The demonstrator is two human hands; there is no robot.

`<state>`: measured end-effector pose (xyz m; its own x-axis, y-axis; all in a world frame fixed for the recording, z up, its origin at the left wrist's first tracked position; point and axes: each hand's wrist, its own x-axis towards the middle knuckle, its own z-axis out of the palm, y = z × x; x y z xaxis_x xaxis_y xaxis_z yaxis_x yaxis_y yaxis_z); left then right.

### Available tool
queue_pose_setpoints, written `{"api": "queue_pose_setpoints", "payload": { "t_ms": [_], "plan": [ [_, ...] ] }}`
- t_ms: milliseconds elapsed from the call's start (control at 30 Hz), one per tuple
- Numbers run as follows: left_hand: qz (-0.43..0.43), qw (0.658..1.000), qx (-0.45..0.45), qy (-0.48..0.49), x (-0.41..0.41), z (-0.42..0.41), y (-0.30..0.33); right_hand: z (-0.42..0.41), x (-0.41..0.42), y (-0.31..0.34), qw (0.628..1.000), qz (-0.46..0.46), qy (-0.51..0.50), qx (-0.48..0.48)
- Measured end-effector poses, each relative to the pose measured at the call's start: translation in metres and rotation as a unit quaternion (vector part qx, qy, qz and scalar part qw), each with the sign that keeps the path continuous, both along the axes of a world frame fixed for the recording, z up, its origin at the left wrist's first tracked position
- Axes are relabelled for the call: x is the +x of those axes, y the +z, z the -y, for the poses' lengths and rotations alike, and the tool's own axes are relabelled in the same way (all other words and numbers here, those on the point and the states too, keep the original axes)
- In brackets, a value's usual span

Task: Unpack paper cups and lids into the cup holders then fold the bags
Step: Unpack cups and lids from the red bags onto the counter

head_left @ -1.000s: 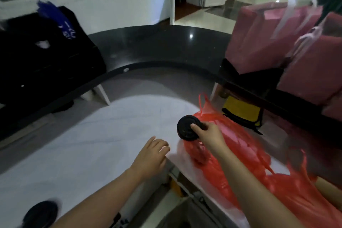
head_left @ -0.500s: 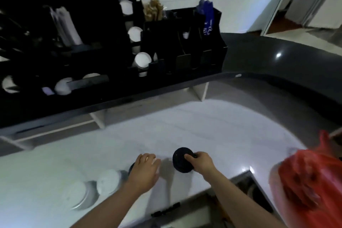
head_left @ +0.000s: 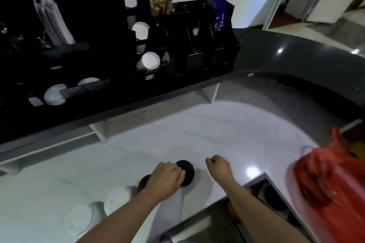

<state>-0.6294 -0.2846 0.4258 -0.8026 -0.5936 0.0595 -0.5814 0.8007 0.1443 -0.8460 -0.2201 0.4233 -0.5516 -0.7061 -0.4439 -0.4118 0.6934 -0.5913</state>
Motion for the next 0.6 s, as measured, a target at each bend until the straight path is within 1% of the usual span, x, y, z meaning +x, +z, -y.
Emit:
{"api": "queue_pose_setpoints", "payload": {
  "t_ms": [100,200,300,367,500,600],
  "plan": [
    [-0.009,0.999,-0.002,-0.044,-0.057,-0.003,0.016,-0.022,-0.052,0.022,0.996,-0.013,-0.084,-0.034],
    [-0.052,0.995,0.016,-0.083,-0.121,-0.019,0.027,-0.054,-0.110,0.051,0.988,-0.059,-0.134,-0.054],
    [-0.036,0.988,0.015,-0.149,-0.189,-0.047,0.036,-0.103,-0.173,0.072,0.975,-0.111,-0.181,-0.061],
    [-0.033,0.981,-0.008,-0.191,-0.232,-0.068,0.041,-0.142,-0.215,0.079,0.966,-0.128,-0.209,-0.077],
    [-0.060,0.958,-0.054,-0.277,-0.312,-0.112,0.046,-0.219,-0.289,0.084,0.947,-0.147,-0.269,-0.098],
    [-0.107,0.947,-0.030,-0.302,-0.363,-0.146,0.042,-0.265,-0.330,0.075,0.939,-0.158,-0.292,-0.090]
  ]
}}
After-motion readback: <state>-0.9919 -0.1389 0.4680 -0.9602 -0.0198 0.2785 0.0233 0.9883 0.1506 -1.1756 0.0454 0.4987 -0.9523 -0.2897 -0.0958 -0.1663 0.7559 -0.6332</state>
